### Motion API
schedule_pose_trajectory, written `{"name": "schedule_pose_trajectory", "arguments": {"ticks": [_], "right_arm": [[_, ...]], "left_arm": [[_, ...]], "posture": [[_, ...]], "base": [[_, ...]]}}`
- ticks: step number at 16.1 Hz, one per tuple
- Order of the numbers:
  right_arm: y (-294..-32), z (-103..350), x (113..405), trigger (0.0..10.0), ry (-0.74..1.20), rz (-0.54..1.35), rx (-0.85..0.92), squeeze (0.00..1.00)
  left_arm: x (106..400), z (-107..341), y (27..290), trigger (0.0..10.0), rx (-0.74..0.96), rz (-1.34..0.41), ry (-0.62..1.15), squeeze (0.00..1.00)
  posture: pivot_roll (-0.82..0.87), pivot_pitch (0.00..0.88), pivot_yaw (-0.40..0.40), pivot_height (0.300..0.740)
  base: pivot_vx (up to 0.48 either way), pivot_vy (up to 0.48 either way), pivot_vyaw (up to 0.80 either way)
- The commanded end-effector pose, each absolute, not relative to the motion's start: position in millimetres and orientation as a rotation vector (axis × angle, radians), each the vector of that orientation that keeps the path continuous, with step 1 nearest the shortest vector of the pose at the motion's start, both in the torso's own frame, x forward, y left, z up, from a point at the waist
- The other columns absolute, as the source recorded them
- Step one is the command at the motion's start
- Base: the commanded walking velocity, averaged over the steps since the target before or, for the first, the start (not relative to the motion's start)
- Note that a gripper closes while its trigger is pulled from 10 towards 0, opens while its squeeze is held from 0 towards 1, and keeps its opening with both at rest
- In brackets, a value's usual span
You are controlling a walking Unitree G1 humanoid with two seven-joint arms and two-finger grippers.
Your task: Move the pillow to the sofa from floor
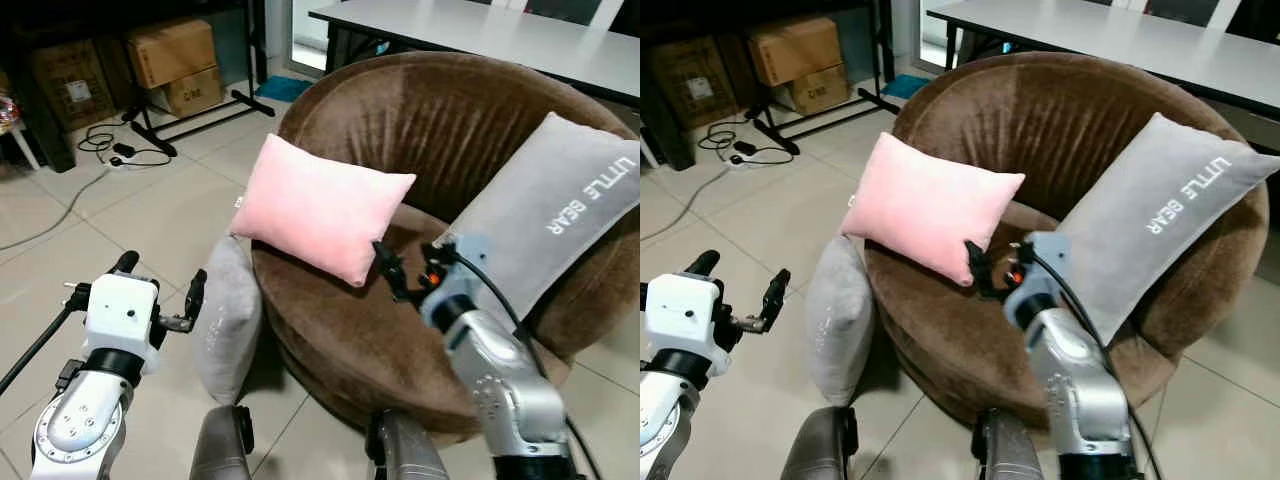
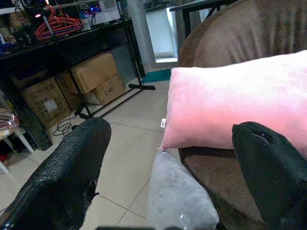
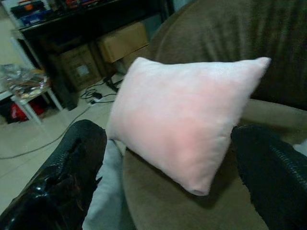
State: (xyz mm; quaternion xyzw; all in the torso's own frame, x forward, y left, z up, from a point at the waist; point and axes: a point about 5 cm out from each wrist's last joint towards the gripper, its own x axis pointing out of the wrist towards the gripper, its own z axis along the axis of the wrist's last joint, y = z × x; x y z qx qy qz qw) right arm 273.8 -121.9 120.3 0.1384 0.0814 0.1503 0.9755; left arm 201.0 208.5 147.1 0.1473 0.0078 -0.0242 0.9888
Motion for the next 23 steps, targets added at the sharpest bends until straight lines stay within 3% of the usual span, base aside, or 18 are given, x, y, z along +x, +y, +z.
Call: {"name": "schedule_pose_trajectory", "arguments": {"ticks": [1,5,11,17,23], "right_arm": [[-120.2,126.1,273.8,10.0,0.167,0.307,0.267,0.00],[-123.6,129.6,263.1,10.0,0.178,0.319,0.262,0.00],[-136.7,126.4,269.8,10.0,0.199,0.214,0.283,0.00],[-161.9,107.3,274.5,10.0,0.272,0.009,0.202,0.00],[-159.3,105.0,274.7,10.0,0.270,-0.044,0.175,0.00]], "left_arm": [[202.5,150.9,207.1,10.0,0.308,-0.045,0.000,0.00],[210.2,152.0,202.3,10.0,0.288,-0.041,-0.002,0.00],[224.3,146.0,204.8,10.0,0.288,-0.040,0.015,0.00],[243.4,145.9,195.3,10.0,0.274,-0.082,-0.013,0.00],[250.6,148.9,197.1,10.0,0.284,-0.094,-0.026,0.00]], "posture": [[0.01,0.000,-0.051,0.655],[-0.01,0.000,0.013,0.695],[-0.06,0.000,0.050,0.740],[-0.10,0.000,0.080,0.740],[-0.10,0.000,0.096,0.740]], "base": [[0.000,0.000,0.00],[0.000,0.000,0.00],[0.000,0.000,0.00],[0.000,0.000,0.00],[0.000,0.468,0.00]]}}
